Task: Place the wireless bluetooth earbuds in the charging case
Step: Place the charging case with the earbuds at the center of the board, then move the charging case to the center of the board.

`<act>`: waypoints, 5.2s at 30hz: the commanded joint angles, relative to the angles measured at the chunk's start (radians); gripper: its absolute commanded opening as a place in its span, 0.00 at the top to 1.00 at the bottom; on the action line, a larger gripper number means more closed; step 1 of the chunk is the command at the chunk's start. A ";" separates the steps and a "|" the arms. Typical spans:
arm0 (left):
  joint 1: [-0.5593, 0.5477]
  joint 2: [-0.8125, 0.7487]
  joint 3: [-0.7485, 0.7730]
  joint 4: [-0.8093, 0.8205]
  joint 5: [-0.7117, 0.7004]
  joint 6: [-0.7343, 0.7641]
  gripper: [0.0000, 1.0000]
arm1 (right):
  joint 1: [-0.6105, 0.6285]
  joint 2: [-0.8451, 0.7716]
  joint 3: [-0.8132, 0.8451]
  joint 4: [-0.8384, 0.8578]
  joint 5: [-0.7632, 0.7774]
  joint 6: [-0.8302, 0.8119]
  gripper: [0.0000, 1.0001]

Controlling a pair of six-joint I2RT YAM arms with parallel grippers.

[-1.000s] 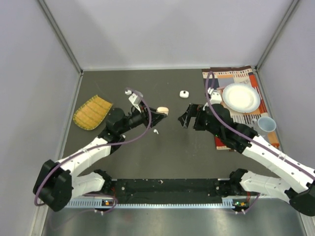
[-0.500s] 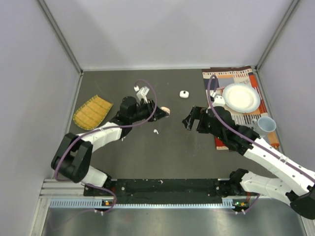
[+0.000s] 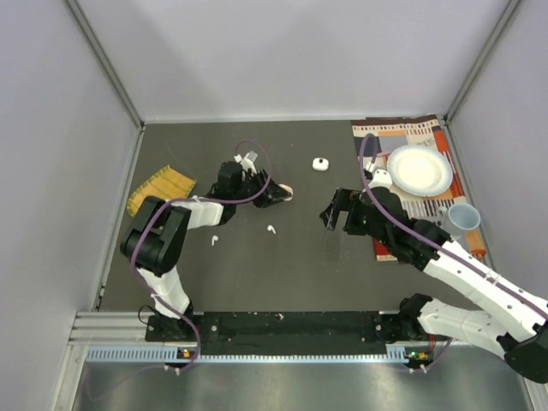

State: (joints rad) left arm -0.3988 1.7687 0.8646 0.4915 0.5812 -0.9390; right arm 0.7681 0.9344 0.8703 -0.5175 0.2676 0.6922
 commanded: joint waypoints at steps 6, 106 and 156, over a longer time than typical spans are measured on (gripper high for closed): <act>0.029 0.127 0.070 0.105 -0.029 -0.090 1.00 | -0.013 -0.036 -0.008 0.008 -0.001 0.021 0.01; 0.052 -1.117 -0.110 -0.582 -0.796 0.496 0.01 | -0.076 0.179 0.122 0.011 0.008 0.073 0.01; 0.052 -1.072 -0.084 -0.728 -0.690 0.666 0.01 | -0.483 1.360 1.033 -0.088 -0.301 1.115 0.02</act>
State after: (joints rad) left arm -0.3511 0.6983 0.7731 -0.2512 -0.0921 -0.2924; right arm 0.3058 2.2700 1.8240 -0.6106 -0.0154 1.7309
